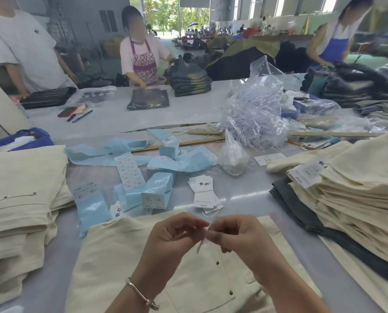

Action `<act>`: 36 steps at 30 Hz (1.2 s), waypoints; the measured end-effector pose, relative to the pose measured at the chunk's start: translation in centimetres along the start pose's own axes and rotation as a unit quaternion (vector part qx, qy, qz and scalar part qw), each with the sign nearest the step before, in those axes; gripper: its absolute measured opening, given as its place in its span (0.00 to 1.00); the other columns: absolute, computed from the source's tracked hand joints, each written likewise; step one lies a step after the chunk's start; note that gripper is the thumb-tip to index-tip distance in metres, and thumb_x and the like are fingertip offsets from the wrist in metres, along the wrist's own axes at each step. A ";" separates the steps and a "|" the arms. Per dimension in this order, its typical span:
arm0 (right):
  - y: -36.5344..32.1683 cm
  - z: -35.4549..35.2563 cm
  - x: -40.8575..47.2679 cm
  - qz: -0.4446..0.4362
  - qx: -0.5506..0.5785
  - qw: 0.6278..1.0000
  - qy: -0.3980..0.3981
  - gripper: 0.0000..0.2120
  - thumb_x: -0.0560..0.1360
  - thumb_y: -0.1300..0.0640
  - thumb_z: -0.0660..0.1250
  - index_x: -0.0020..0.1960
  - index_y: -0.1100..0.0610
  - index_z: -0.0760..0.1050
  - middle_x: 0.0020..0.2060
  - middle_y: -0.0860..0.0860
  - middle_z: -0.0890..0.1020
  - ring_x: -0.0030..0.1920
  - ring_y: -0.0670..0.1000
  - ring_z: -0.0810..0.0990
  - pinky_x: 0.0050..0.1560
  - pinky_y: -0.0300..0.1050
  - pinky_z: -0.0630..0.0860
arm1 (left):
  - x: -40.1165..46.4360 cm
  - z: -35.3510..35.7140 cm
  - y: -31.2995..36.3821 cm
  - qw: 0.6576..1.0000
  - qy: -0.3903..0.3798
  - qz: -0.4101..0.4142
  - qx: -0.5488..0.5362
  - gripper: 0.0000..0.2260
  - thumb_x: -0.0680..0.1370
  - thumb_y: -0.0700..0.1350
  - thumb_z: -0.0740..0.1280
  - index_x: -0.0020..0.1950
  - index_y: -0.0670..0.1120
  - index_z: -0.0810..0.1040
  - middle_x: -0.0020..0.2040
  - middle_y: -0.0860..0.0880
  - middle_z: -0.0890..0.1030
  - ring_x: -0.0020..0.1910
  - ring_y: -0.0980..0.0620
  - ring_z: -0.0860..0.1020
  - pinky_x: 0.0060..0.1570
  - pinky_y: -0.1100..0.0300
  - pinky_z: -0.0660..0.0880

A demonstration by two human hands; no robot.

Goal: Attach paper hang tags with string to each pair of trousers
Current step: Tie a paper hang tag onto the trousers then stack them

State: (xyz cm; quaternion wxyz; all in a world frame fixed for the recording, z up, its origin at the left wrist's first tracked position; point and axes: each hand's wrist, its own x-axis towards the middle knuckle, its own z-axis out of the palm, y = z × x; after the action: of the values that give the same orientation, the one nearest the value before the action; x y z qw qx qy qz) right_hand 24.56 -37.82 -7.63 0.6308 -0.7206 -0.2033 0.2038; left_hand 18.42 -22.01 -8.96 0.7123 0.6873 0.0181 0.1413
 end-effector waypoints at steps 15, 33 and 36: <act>1.0 -6.1 -0.1 0.076 0.069 0.994 0.024 0.04 0.71 0.64 0.72 0.37 0.61 0.80 0.26 0.56 0.76 0.23 0.51 0.71 0.24 0.39 0.66 | 3.0 5.8 -1.6 0.977 0.022 0.111 0.178 0.12 0.71 0.37 0.72 0.46 0.54 0.79 0.40 0.55 0.83 0.42 0.54 0.81 0.40 0.66 0.73; 11.5 -10.8 1.1 -0.011 -0.358 0.929 0.096 0.03 0.73 0.55 0.72 0.40 0.50 0.80 0.34 0.42 0.70 0.35 0.40 0.69 0.38 0.33 0.64 | 1.9 10.6 -14.4 0.837 -0.235 -0.064 0.490 0.12 0.70 0.54 0.71 0.52 0.54 0.80 0.47 0.55 0.77 0.50 0.54 0.72 0.52 0.58 0.71; 14.0 -10.1 -0.2 -0.030 -0.387 0.920 0.054 0.02 0.73 0.58 0.71 0.43 0.56 0.82 0.40 0.46 0.72 0.40 0.46 0.72 0.42 0.40 0.70 | 1.5 11.2 -15.0 0.834 -0.232 -0.045 0.499 0.09 0.74 0.52 0.68 0.52 0.53 0.80 0.48 0.54 0.77 0.53 0.52 0.72 0.52 0.55 0.71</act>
State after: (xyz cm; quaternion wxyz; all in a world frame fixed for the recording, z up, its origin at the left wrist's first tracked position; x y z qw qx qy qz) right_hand 30.46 -47.94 -20.31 0.3182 -0.9122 -0.2531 0.0507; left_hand 24.93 -32.81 -22.87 0.2617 0.9603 -0.0489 -0.0830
